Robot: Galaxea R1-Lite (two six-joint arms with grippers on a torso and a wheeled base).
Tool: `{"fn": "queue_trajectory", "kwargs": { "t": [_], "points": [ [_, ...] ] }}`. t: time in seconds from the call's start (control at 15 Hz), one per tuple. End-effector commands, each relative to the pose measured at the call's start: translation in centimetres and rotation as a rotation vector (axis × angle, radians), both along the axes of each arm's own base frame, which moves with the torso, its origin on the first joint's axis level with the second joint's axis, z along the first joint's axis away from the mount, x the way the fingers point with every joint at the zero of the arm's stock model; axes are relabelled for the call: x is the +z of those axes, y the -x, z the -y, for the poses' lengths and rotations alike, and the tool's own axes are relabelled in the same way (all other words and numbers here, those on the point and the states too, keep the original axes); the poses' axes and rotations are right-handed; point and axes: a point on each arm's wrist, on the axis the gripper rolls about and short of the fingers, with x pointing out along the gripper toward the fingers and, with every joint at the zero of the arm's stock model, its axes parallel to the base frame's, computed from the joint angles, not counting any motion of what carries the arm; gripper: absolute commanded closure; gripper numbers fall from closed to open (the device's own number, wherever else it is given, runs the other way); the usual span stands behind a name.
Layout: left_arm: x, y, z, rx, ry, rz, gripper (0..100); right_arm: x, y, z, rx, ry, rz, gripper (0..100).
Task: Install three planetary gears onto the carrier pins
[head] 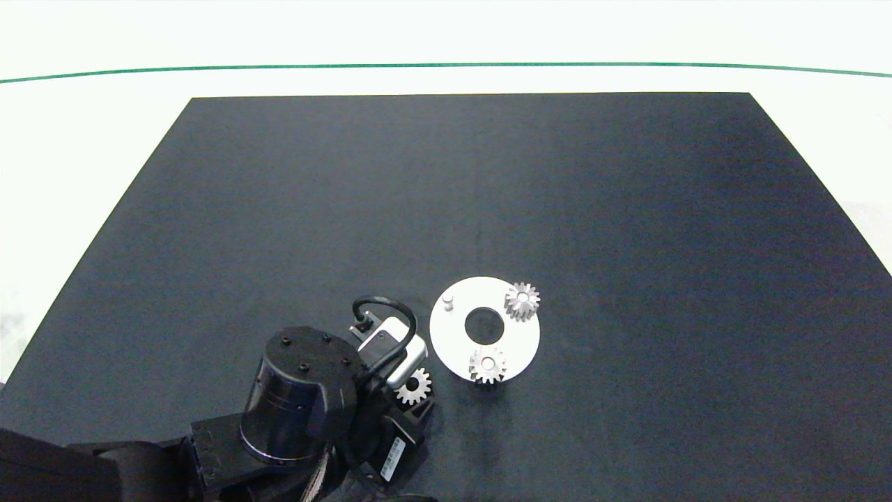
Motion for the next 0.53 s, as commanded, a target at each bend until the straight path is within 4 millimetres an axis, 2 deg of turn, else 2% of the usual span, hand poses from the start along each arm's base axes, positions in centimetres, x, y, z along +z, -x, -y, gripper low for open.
{"fn": "queue_trajectory", "kwargs": {
  "t": [0.07, 0.2, 0.53],
  "points": [
    [-0.1, 0.3, 0.4, -0.014, -0.003, 0.001, 89, 0.0, 0.0, 0.0, -0.001, 0.003, -0.005, 0],
    [0.2, 0.2, 0.4, -0.011, 0.006, 0.009, 93, 0.0, 0.0, 0.0, -0.001, 0.004, -0.005, 0],
    [2.4, 0.2, 0.0, -0.006, 0.044, 0.050, 93, -0.1, 0.1, 0.0, -0.001, 0.003, 0.000, 0]
  ]
}}
